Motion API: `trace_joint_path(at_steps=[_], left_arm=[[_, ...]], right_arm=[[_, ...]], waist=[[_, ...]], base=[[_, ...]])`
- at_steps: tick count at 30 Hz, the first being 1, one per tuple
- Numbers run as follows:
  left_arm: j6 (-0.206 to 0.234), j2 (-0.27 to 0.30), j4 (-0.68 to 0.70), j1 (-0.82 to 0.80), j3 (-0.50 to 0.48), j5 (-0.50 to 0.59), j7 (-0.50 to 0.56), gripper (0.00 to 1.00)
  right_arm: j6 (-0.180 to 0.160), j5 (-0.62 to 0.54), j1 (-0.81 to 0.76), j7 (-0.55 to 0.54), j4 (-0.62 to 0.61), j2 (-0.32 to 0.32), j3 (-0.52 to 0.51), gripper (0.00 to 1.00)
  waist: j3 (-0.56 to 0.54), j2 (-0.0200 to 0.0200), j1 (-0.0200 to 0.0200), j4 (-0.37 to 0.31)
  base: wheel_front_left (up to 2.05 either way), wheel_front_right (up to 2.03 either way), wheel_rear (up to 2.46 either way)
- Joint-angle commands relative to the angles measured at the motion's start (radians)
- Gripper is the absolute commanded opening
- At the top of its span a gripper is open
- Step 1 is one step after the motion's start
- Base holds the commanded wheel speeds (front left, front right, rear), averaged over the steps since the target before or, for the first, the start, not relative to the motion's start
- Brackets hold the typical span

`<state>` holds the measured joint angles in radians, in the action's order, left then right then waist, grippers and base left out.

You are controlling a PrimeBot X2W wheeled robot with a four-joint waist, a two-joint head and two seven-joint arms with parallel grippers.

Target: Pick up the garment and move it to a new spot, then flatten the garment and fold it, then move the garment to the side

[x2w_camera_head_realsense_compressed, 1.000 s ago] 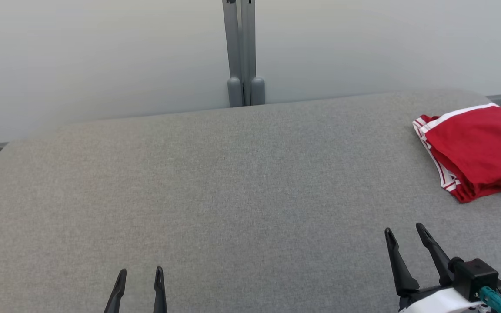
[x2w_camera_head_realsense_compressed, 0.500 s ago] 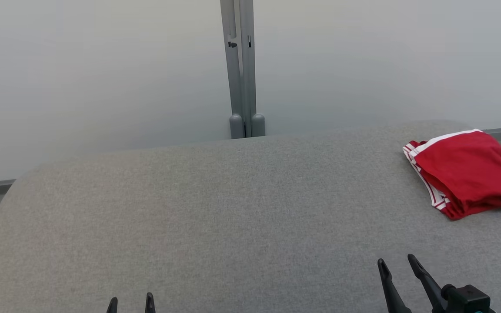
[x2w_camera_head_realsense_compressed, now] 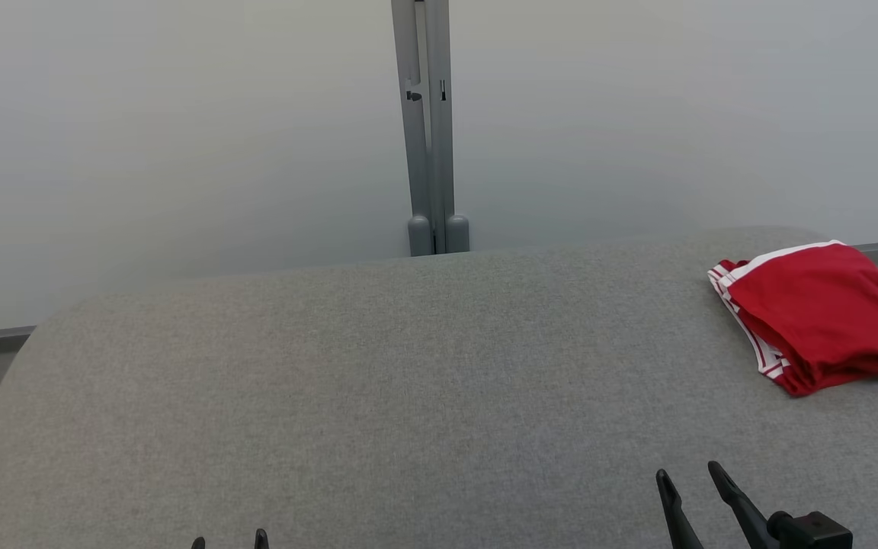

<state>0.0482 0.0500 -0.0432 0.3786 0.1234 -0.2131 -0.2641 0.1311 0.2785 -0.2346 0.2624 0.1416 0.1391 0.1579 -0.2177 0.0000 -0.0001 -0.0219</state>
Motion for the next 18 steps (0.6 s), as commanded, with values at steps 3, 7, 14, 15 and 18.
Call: trace_joint_path(at_steps=[3, 7, 14, 15, 18], left_arm=[[-0.003, 0.002, 0.0, 0.016, -0.007, 0.011, 0.0, 1.0], [-0.003, 0.0, -0.017, -0.001, 0.001, -0.01, 0.002, 0.0], [-0.018, 0.006, -0.029, -0.048, -0.016, -0.157, 0.033, 0.0], [-0.02, 0.007, -0.032, -0.054, -0.018, -0.174, 0.037, 0.0], [-0.028, 0.01, -0.041, -0.075, -0.025, -0.232, 0.049, 0.0]], right_arm=[[-0.001, 0.005, -0.012, 0.003, 0.0, 0.0, 0.001, 1.0], [0.0, 0.016, -0.005, -0.004, 0.016, -0.004, -0.001, 0.0], [0.0, 0.15, 0.031, -0.04, 0.022, -0.011, -0.026, 0.0], [0.0, 0.165, 0.035, -0.044, 0.024, -0.011, -0.029, 0.0], [0.0, 0.218, 0.05, -0.058, 0.027, -0.014, -0.039, 0.0]], waist=[[-0.002, 0.0, 0.0001, 0.004], [-0.001, 0.0, 0.0001, 0.004], [0.013, 0.0, 0.0001, 0.005], [0.014, 0.0, 0.0001, 0.005], [0.02, 0.0, 0.0001, 0.006]], base=[[0.0, 0.0, 0.0], [0.0, 0.0, 0.0], [0.0, 0.0, 0.0], [0.0, 0.0, 0.0], [0.0, 0.0, 0.0]])
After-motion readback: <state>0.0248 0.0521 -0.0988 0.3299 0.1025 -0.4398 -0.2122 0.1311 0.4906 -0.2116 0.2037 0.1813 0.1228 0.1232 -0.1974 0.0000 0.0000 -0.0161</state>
